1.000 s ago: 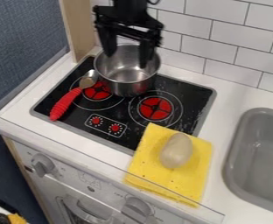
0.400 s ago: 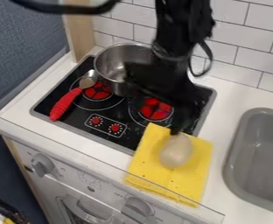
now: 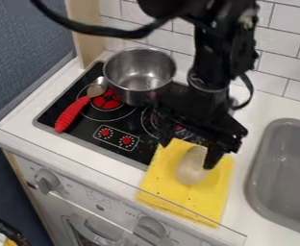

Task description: Moved the gray object to the left switch

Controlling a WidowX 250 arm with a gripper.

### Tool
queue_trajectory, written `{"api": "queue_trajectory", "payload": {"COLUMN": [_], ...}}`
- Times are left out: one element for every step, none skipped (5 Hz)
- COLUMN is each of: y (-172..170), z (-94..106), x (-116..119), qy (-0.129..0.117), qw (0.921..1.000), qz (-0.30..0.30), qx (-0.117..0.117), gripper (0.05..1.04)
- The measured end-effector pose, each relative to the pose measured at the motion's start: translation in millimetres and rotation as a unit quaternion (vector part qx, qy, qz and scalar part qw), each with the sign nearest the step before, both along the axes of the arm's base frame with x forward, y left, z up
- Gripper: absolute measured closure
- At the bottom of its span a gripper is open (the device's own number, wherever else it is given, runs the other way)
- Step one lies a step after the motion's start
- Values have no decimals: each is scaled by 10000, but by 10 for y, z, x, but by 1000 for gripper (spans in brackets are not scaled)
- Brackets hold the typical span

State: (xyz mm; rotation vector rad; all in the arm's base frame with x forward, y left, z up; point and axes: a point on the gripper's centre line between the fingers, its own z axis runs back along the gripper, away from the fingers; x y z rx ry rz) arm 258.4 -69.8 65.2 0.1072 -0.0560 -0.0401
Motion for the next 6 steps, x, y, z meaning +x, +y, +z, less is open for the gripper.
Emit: {"api": "queue_trajectory", "payload": {"y": [-28, -30, 7, 25, 4, -2], "z": [-127, -286, -396, -443, -442, -218], "x": [39, 70, 71, 68, 82, 112], "qy": [125, 324, 443, 509, 484, 273], "qw": [9999, 9994, 9988, 9984, 9987, 9992], "qz": [84, 72, 105, 79, -92, -302], "qx": [9, 110, 198, 215, 150, 35], "gripper": [78, 78, 78, 110, 300, 302]}}
